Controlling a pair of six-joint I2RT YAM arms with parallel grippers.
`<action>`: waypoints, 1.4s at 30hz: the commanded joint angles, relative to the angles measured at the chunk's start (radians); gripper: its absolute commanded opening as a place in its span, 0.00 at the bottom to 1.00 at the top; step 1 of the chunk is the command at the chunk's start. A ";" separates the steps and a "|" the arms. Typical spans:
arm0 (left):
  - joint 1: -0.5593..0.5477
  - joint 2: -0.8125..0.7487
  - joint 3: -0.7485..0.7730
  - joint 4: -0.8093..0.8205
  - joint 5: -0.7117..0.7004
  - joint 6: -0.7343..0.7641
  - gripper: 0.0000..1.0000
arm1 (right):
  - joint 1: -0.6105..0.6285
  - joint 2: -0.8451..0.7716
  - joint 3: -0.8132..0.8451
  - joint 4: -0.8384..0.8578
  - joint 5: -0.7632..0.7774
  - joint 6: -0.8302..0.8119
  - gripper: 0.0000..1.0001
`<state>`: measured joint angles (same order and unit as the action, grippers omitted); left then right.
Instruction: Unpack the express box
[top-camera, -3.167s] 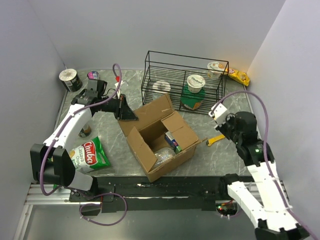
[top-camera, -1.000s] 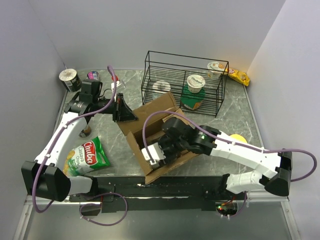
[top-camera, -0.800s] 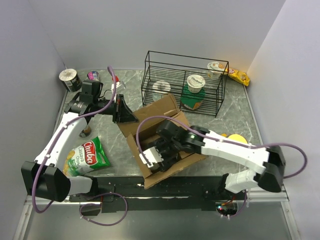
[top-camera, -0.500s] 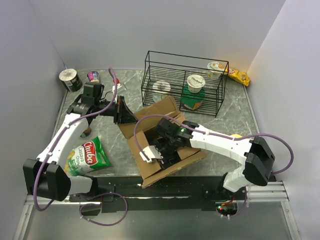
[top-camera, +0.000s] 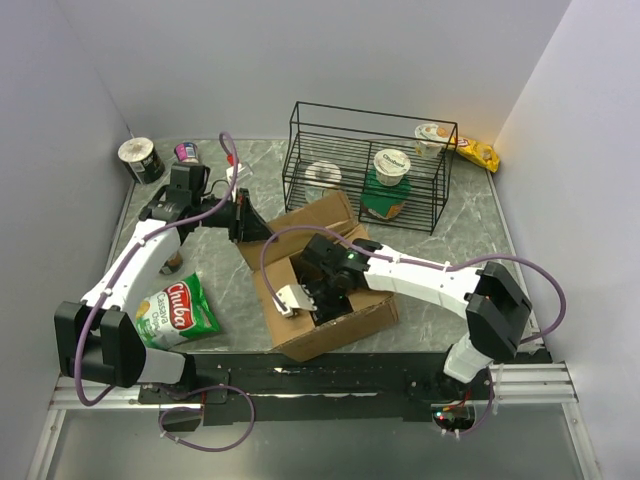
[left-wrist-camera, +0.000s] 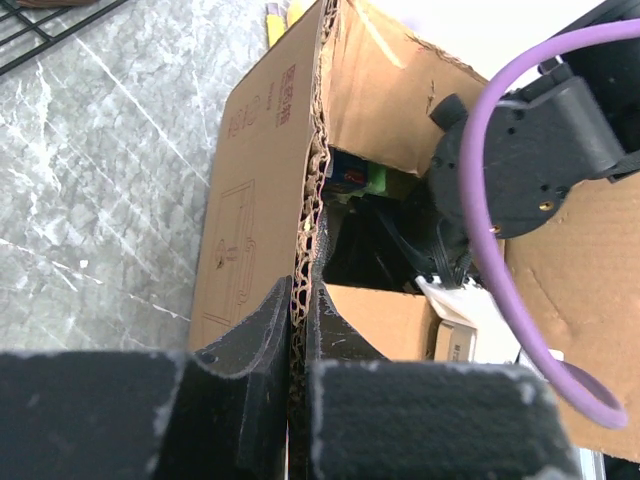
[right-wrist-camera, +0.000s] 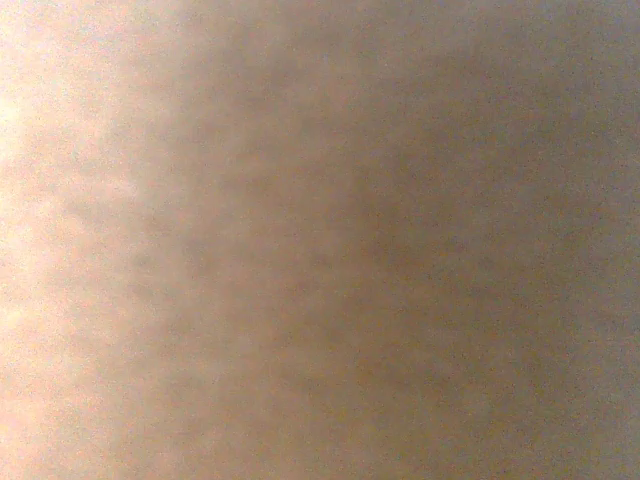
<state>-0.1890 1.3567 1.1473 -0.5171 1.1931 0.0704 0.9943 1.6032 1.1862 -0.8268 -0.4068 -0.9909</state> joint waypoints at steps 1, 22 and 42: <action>-0.018 -0.002 0.049 0.048 0.019 -0.044 0.01 | -0.014 -0.015 -0.008 0.052 0.073 0.038 0.14; -0.015 -0.036 0.022 -0.044 -0.105 0.003 0.01 | -0.533 -0.569 0.253 0.045 0.198 0.629 0.00; -0.017 -0.001 0.088 -0.147 -0.069 0.046 0.01 | -0.951 -0.514 0.013 -0.176 0.200 0.756 0.49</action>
<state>-0.2028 1.3552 1.1851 -0.6220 1.0832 0.0734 0.0212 1.1240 1.0111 -0.9539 -0.1040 -0.3244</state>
